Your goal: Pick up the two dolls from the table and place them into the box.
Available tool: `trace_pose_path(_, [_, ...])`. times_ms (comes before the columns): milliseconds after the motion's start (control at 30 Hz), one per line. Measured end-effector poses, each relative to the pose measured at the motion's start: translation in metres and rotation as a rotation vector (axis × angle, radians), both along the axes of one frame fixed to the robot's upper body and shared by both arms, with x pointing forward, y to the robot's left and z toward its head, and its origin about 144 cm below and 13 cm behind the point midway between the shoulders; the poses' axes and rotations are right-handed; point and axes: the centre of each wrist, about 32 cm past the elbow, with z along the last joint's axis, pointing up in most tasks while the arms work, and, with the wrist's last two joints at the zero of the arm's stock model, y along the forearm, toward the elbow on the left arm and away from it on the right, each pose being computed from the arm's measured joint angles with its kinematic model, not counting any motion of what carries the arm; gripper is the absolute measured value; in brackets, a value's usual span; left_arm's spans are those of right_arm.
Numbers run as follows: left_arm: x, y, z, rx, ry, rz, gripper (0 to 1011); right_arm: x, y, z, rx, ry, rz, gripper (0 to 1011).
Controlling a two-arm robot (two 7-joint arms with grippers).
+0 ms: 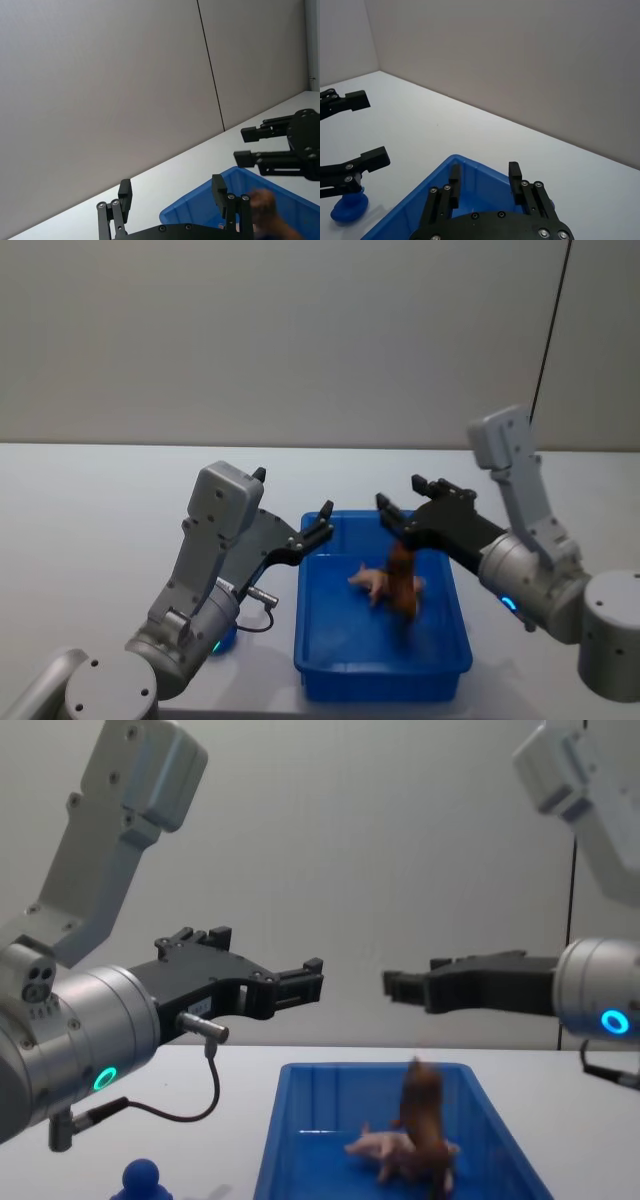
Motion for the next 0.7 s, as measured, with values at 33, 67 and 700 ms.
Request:
trace_pose_path(33, [0.0,0.0,0.0,0.0,0.0,0.0,1002,0.002,0.002,-0.002,-0.007,0.005,0.008,559])
trace_pose_path(67, [0.0,0.0,0.0,0.0,0.0,0.0,1002,0.002,0.003,-0.002,-0.011,0.006,0.012,581])
trace_pose_path(700, [0.0,0.0,0.0,0.0,0.0,0.0,1002,-0.005,-0.027,-0.01,-0.018,-0.033,0.05,1001])
